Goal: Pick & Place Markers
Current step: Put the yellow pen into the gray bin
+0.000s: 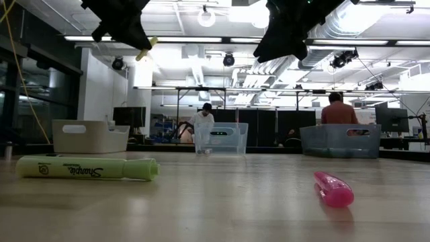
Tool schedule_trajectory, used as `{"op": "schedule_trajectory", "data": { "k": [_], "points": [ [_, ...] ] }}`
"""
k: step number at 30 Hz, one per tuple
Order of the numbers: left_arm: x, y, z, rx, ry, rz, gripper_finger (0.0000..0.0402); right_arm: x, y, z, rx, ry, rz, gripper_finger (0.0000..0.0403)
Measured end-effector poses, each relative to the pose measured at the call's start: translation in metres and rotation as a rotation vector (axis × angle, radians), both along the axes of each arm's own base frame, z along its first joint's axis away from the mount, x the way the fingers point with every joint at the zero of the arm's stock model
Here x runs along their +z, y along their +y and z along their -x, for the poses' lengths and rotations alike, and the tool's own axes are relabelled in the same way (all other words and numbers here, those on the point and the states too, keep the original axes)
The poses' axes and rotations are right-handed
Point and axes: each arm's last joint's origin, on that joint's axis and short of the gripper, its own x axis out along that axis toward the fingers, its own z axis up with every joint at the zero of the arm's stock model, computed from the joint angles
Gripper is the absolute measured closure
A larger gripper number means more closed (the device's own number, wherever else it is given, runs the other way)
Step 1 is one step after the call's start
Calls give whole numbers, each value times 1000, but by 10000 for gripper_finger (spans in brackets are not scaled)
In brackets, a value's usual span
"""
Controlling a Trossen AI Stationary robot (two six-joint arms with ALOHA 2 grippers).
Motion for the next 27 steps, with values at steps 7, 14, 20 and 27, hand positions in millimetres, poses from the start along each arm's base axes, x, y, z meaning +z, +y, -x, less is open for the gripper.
{"op": "schedule_trajectory", "data": {
  "k": [7, 14, 20, 27],
  "points": [
    [0, 4, 5, 184, -17, -76, 357, 0, 0, 0, 0, 0, -1, 284],
    [-4, 11, 13, 340, -6, -101, 357, 0, 0, 0, 0, 0, -1, 284],
    [-10, 35, 22, 420, 58, -30, 357, 0, 0, 0, -2, 1, 3, 284],
    [-15, 65, 38, 517, 111, 78, 357, 0, 0, 0, -2, 1, 3, 284]
  ]
}}
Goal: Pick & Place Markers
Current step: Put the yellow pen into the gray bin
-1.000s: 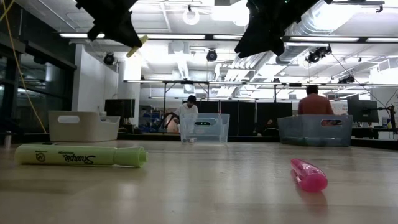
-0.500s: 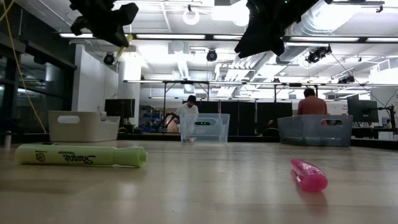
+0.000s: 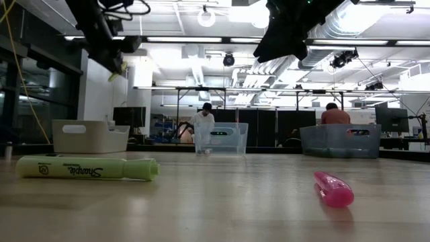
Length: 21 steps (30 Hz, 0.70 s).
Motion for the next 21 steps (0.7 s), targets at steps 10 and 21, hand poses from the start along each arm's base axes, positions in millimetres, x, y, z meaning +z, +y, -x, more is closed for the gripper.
{"op": "schedule_trajectory", "data": {
  "k": [10, 21],
  "points": [
    [-6, 35, 23, 102, 20, 126, 357, 0, 0, 0, 0, 0, 0, 284],
    [-24, 64, 27, 129, 75, 263, 357, 0, 0, 0, 0, 0, 1, 284]
  ]
}}
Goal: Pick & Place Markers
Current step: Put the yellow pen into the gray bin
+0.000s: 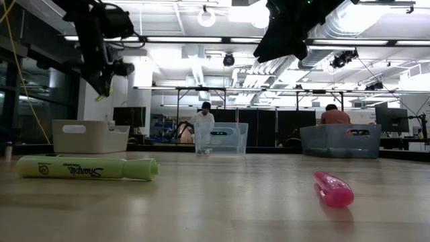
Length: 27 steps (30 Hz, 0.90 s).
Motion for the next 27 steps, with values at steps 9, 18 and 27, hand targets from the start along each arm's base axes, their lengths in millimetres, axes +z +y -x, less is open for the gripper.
{"op": "schedule_trajectory", "data": {
  "k": [9, 18, 27],
  "points": [
    [-22, 19, -6, 22, 63, 98, 357, 0, 0, 0, 0, 0, 0, 284],
    [-35, 35, 1, 83, 46, 186, 357, 0, 0, 0, 0, 0, 0, 284],
    [-43, 40, -1, 44, 34, 245, 357, 0, 0, 0, 5, 5, 0, 284]
  ]
}}
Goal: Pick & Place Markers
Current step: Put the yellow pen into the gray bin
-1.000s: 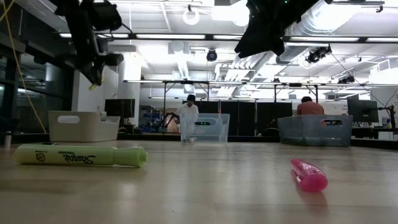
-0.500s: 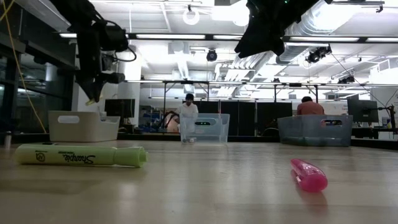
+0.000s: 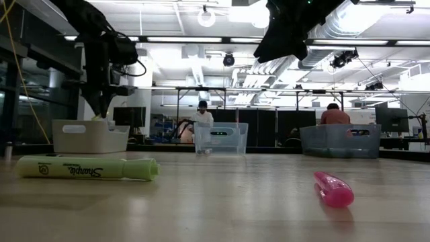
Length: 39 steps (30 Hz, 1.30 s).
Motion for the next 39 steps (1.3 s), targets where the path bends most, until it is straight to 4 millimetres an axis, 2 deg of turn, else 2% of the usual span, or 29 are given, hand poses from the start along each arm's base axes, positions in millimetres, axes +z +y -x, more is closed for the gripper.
{"op": "schedule_trajectory", "data": {
  "k": [26, 39],
  "points": [
    [-53, 22, -17, -20, 78, 186, 357, 0, 1, 0, 31, 3, -4, 284],
    [-60, 24, -19, -80, 119, 215, 357, 0, 1, 0, 31, 2, -4, 284]
  ]
}}
